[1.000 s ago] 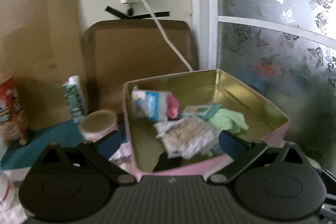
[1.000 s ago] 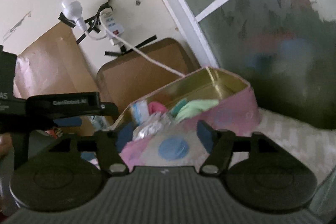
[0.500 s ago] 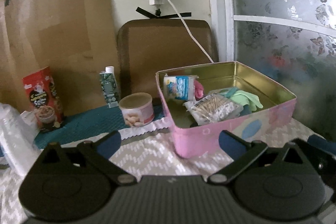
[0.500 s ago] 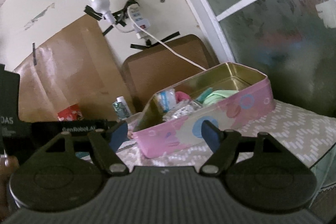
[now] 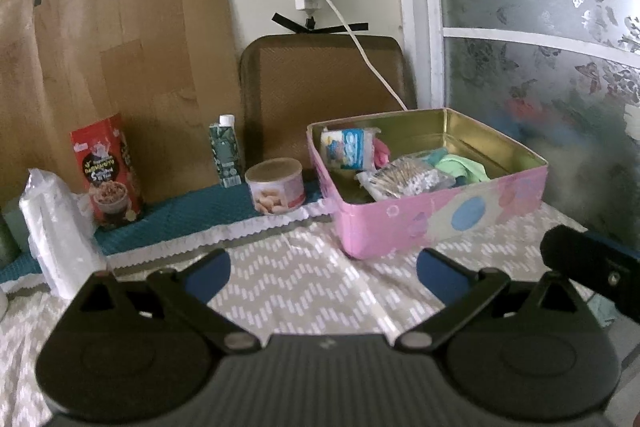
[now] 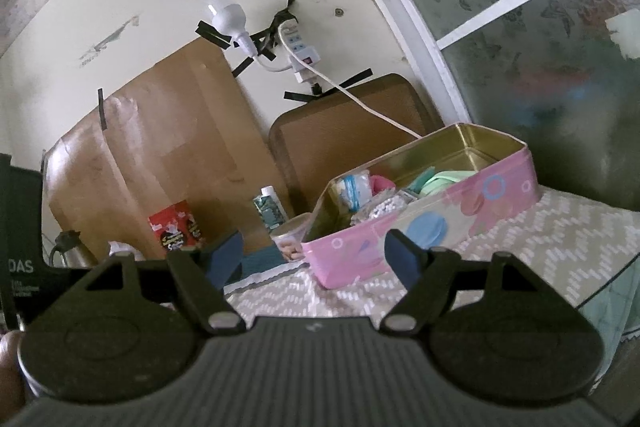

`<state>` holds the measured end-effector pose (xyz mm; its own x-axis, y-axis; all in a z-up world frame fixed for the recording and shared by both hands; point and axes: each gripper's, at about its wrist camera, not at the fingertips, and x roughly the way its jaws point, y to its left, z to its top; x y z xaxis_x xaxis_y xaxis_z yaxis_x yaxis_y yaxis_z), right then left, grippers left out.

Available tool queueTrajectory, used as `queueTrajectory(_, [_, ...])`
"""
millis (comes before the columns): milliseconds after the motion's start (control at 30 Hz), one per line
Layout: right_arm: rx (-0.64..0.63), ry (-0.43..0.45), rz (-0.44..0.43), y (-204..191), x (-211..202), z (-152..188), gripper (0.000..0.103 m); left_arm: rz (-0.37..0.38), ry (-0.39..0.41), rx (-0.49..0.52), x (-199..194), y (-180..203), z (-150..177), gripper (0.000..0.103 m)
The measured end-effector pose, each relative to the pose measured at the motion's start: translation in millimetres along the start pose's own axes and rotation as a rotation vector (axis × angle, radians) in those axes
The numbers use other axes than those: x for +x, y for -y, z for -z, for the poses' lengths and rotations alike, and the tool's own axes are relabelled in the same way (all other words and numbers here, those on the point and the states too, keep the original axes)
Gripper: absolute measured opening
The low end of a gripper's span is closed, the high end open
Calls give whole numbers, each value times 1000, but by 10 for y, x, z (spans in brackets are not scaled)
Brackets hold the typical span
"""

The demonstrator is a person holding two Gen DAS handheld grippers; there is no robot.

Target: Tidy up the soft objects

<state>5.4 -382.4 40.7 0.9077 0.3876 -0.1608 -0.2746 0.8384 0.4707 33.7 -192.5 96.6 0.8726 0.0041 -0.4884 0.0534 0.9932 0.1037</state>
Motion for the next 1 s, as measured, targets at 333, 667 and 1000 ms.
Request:
queueTrajectory(333, [-9,-7,5,-54,35,49,83,-21,-9,33,37,-3,98,103])
queueTrajectory(667, [-29,-43,51,-10,173,152,84,36,-71,-1,259,-93,199,103])
queueTrajectory(1000, [-11,-77,87,77,316,253,84,-4,-94,-17,386,-170,281,103])
